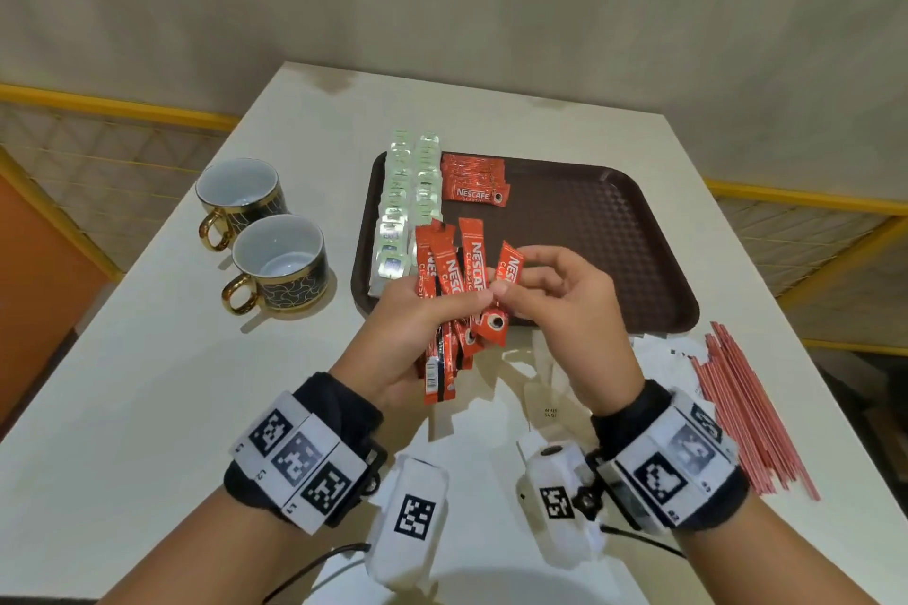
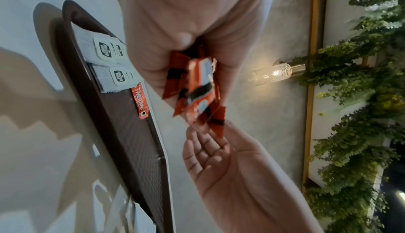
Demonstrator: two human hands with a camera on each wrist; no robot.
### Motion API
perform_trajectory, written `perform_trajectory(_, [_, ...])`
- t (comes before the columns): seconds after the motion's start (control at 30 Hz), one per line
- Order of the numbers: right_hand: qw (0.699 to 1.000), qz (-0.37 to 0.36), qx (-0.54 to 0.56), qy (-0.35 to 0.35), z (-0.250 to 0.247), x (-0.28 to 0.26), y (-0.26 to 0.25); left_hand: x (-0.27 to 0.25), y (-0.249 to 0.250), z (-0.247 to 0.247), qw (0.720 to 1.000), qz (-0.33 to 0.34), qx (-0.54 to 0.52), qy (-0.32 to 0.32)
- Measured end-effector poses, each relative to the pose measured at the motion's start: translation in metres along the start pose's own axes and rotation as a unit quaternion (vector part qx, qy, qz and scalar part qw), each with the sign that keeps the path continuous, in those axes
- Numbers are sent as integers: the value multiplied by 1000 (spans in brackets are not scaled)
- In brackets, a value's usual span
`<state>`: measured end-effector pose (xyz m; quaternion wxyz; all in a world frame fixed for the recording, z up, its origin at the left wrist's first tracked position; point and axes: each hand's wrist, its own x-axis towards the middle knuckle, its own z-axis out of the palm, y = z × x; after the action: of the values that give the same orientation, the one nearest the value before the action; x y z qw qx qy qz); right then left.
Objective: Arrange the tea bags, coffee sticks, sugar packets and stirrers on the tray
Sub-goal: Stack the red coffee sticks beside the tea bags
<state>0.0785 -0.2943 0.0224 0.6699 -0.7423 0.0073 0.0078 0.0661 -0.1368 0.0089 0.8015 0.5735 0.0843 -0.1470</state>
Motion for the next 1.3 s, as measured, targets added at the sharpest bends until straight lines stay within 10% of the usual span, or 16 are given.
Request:
perform_trajectory(0.27, [994, 19, 110, -1, -12, 13, -16, 5, -3, -6, 999, 6, -24, 38])
perform_trajectory(1.3, [955, 11, -134, -263, -14, 23, -25, 0, 21, -1, 974, 107, 154, 125])
